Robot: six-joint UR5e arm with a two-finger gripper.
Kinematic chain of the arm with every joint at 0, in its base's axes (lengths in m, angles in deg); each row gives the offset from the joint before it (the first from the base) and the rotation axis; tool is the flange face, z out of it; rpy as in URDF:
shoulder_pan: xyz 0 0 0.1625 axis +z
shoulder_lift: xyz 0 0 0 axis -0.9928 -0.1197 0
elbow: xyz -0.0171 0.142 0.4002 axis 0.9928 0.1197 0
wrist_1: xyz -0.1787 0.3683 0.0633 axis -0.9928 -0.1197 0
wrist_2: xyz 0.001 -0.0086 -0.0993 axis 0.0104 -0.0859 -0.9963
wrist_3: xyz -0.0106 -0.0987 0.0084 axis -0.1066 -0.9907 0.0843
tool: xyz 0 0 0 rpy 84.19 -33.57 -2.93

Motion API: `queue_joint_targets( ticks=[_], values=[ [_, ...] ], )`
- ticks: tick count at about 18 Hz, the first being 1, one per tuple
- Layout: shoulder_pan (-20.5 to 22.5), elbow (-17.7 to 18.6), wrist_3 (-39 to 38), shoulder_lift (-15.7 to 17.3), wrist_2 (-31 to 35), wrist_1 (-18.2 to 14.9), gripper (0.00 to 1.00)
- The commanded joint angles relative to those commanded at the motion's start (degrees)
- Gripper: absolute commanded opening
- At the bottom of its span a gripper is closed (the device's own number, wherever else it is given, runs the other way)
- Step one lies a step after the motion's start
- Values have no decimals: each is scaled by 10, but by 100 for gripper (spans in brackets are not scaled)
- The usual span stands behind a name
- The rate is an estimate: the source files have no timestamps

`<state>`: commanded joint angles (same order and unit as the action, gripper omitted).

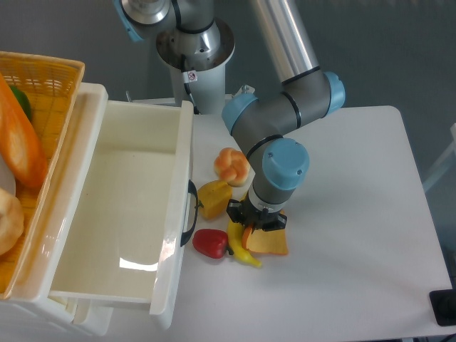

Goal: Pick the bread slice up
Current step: 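Lift the gripped slice up off the pile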

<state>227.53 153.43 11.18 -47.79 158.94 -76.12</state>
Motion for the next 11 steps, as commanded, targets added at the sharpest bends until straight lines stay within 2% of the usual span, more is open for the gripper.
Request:
queue_joint_targets(
  ticks=[2, 6, 8, 11],
  values=[
    [4, -18, 0, 9, -2, -14, 0],
    [19, -47, 1, 35, -31, -16, 0],
    [24, -50, 11, 44, -39, -15, 0],
    [22, -50, 67, 58, -39, -17, 0]
  ],
)
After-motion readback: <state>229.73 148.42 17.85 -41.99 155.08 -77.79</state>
